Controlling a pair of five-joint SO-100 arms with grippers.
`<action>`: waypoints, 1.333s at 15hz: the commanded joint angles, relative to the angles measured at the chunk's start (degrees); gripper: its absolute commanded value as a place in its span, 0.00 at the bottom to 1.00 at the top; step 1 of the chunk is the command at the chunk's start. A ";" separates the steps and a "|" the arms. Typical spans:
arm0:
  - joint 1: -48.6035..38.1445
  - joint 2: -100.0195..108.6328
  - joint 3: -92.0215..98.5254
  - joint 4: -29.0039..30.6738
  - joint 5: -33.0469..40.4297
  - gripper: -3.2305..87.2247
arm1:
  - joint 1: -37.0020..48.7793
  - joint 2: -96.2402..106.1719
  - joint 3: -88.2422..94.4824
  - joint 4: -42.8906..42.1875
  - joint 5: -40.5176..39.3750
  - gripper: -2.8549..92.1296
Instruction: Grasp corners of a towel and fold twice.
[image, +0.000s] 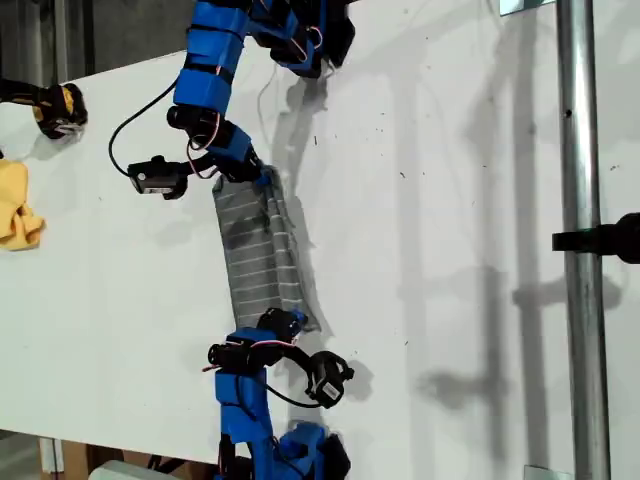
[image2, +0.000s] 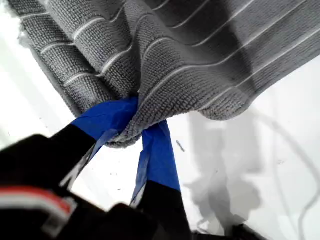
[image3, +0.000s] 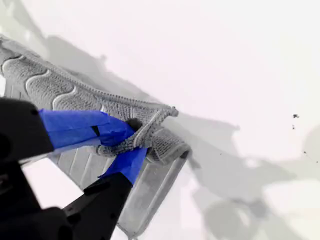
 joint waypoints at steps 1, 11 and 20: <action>-6.94 4.31 3.60 0.00 3.52 0.03 | 8.17 1.32 -2.55 -2.46 -4.75 0.03; -32.43 3.69 6.68 -6.94 16.61 0.03 | 25.93 -15.91 -12.92 -20.21 -14.85 0.03; -36.30 2.29 6.50 -7.65 17.40 0.03 | 30.76 -21.18 -16.44 -22.06 -17.31 0.03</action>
